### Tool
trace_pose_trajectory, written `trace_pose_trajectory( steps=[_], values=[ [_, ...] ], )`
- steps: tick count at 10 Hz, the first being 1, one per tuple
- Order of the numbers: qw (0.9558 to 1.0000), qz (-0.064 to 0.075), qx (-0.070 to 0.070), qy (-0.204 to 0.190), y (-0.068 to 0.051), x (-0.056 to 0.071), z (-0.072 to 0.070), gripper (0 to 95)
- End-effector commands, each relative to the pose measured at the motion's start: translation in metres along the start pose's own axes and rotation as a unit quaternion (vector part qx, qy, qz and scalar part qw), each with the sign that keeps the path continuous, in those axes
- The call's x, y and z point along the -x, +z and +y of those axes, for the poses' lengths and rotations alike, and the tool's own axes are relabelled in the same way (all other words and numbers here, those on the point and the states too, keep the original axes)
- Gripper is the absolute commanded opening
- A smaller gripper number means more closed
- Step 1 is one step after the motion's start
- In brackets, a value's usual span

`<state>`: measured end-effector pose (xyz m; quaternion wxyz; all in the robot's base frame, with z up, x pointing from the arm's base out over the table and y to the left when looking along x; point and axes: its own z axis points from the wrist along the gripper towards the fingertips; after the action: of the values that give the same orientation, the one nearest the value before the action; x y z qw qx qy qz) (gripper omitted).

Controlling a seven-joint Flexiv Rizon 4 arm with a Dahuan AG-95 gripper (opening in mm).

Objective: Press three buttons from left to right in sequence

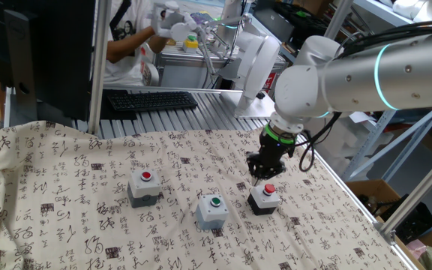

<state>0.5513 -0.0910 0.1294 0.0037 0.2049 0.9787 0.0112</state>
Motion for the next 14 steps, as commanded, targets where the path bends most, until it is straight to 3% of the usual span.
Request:
trace_pose_trajectory(
  steps=[1,3,4,14],
  values=[
    [0.9999,0.001,0.001,-0.012,-0.0010,-0.0012,-0.0007,0.0],
    [0.9997,0.001,0.002,-0.026,-0.0010,-0.0012,-0.0007,0.0],
    [0.9994,0.001,-0.012,-0.034,-0.0010,-0.0012,-0.0007,0.0],
    [0.9993,0.004,0.003,-0.038,-0.0009,-0.0012,-0.0006,0.0]
  ],
)
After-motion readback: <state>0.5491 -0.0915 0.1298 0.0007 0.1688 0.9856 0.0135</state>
